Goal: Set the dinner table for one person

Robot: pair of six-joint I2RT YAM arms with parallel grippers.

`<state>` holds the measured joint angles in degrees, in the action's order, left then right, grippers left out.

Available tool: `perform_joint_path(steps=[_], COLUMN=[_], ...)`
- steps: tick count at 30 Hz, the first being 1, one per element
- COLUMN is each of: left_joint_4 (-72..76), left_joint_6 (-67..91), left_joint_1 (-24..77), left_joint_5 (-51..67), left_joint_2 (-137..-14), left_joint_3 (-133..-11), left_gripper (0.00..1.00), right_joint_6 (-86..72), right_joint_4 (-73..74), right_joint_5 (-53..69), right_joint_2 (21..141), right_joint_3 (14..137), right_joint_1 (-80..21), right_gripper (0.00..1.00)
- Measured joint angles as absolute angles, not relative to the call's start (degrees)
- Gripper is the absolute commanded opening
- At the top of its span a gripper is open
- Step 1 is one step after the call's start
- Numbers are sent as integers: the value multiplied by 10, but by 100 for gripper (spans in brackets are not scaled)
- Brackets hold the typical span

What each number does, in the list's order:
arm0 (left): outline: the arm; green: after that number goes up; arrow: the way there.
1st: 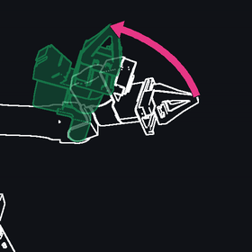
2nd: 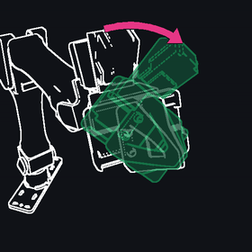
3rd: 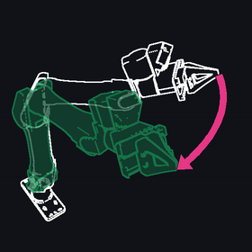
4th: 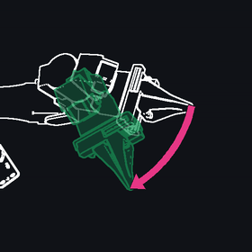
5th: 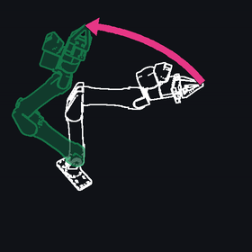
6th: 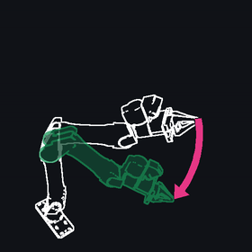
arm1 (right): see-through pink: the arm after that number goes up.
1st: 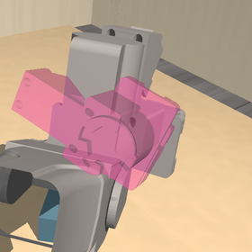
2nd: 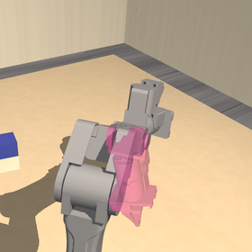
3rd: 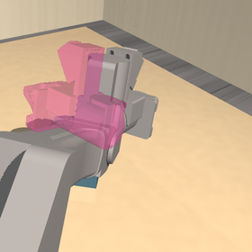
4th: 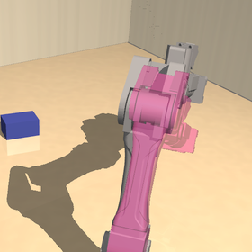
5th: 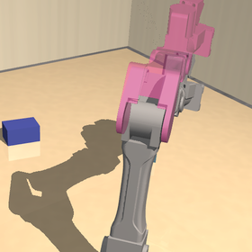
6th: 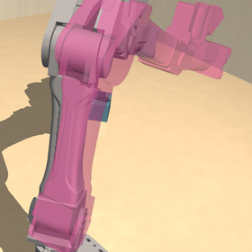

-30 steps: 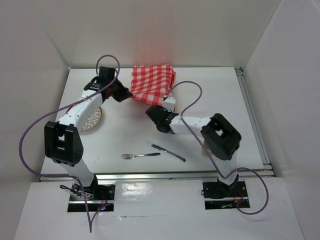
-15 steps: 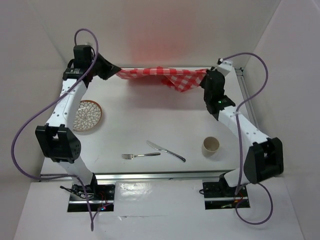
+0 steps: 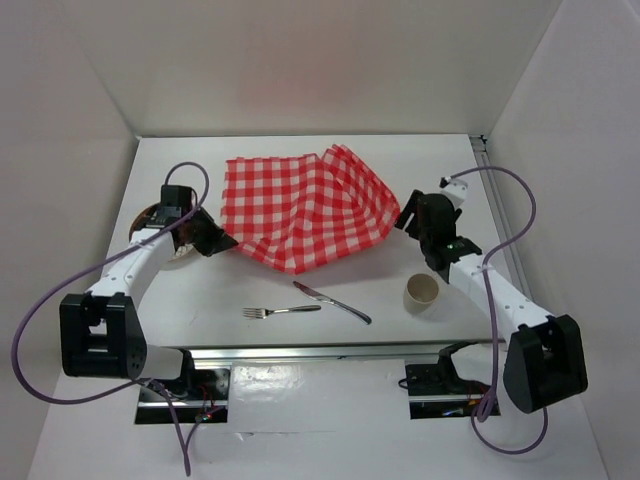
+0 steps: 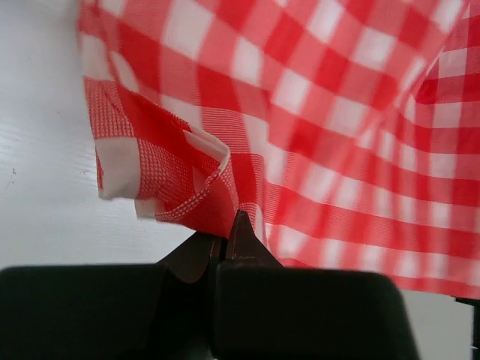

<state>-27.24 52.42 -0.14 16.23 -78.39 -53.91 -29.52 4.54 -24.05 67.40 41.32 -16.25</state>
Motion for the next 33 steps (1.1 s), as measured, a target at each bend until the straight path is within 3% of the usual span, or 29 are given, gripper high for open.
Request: perform_joint_path(steps=[7,10,14,16,20,25,33], left_joint_4=[-273,-258,-256,-260,-269,-269,-269], left_joint_6=[509,509,509,509,509,509,509], left_joint_1=[4,6,8,10,12,13,13], left_joint_5=[142,138,137,136,136,130,127], left_joint_2=[-797,-800,-813,-816,-816,-816,-816], left_joint_3=[-667,-682,-663,-645,-631,-631,-630], left_gripper=[0,0,0,0,0,0,0], right_joint_6=[-280,-277,-258,-240,-213,-227,-305], right_joint_4=[130,145,185,199,228,285,398], right_joint_5=[-77,35,120,130,93,-28,-217], right_joint_2=[771,798,837,839,834,828,869], right_joint_3=[620,638,637,627,623,623,650], right_joint_1=[-111,-53,-24,-57,-215,-389,-571], right_gripper=[82,82,91,92,95,100,100])
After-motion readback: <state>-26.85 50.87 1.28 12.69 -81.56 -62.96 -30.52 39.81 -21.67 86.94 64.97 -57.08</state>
